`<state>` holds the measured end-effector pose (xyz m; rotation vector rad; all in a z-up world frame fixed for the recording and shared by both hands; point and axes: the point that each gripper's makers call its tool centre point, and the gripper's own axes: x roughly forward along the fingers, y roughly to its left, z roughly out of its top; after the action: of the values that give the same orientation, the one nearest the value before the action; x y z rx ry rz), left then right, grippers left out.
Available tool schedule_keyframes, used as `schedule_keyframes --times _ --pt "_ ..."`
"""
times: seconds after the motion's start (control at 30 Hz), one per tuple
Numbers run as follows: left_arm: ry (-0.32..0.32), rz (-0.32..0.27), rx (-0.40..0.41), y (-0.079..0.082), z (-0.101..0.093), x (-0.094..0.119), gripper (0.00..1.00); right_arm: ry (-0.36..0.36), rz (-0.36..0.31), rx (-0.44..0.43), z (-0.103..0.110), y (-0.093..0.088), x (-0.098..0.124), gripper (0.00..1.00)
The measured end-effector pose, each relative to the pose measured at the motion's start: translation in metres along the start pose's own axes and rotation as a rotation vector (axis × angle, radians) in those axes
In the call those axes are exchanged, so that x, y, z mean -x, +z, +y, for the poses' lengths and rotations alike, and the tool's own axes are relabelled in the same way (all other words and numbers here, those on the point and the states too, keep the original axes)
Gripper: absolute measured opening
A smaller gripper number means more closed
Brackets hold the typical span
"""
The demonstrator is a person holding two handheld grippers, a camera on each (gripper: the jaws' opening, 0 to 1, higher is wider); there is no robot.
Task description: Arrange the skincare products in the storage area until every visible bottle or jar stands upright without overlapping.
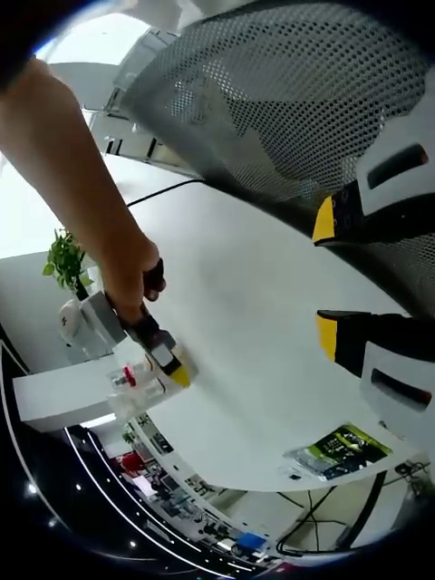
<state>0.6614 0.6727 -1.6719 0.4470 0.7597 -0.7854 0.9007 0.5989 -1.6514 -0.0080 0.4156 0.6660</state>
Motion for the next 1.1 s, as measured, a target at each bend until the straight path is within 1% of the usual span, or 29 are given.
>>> schedule_keyframes --times 0.07,0.13,0.2,0.27,0.33,0.4,0.43,0.53,0.6,0.7,0.73,0.77,0.83,0.9,0.97,1.03,1.1 --pt "-0.003 -0.004 -0.002 0.001 0.0 0.0 0.29 0.005 -0.005 -0.015 0.008 0.002 0.016 0.24" --pt "-0.004 -0.014 0.0 0.004 0.0 0.001 0.29 0.007 0.0 -0.052 0.014 0.001 0.032 0.27" --pt "-0.005 -0.015 -0.007 0.004 -0.001 0.001 0.29 0.003 -0.016 -0.051 0.021 0.003 0.049 0.29" --pt "-0.007 -0.017 -0.006 0.004 -0.001 0.001 0.29 0.013 -0.021 -0.056 0.029 0.004 0.064 0.3" --pt "-0.008 -0.024 -0.005 0.006 -0.001 0.001 0.29 0.026 -0.034 -0.042 0.038 0.003 0.076 0.31" --pt "-0.005 -0.032 -0.007 0.007 -0.001 0.001 0.29 0.041 -0.016 -0.015 0.044 -0.002 0.082 0.31" --pt "-0.005 -0.031 -0.015 0.007 -0.001 0.001 0.29 0.037 -0.01 -0.009 0.046 -0.004 0.086 0.31" --pt "-0.014 -0.022 -0.015 0.006 -0.003 0.001 0.29 0.041 -0.015 -0.017 0.052 -0.002 0.095 0.31" --pt "-0.014 -0.025 -0.022 0.007 -0.003 0.001 0.29 0.044 -0.013 -0.03 0.057 0.002 0.1 0.31" --pt "-0.021 -0.03 -0.025 0.008 -0.005 0.001 0.29 0.053 -0.042 -0.028 0.068 0.014 0.108 0.33" --pt "-0.027 -0.032 -0.025 0.009 -0.006 0.001 0.3 0.053 -0.048 -0.024 0.07 0.016 0.11 0.33" --pt "-0.048 -0.034 -0.035 0.01 -0.011 0.0 0.31 0.052 -0.058 -0.017 0.073 0.02 0.114 0.34" --pt "-0.071 -0.037 -0.054 0.011 -0.018 -0.001 0.32 0.059 -0.072 -0.009 0.078 0.023 0.119 0.34" --pt "-0.073 -0.037 -0.066 0.011 -0.019 -0.001 0.32 0.061 -0.067 -0.013 0.081 0.023 0.123 0.37" --pt "-0.07 -0.037 -0.063 0.011 -0.017 -0.001 0.32 0.061 -0.066 -0.019 0.085 0.022 0.129 0.4" --pt "-0.063 -0.043 -0.04 0.012 -0.014 0.0 0.33 0.064 -0.066 -0.012 0.089 0.021 0.133 0.41" --pt "-0.064 -0.049 -0.019 0.013 -0.012 0.001 0.33 0.069 -0.052 -0.01 0.094 0.018 0.137 0.43"
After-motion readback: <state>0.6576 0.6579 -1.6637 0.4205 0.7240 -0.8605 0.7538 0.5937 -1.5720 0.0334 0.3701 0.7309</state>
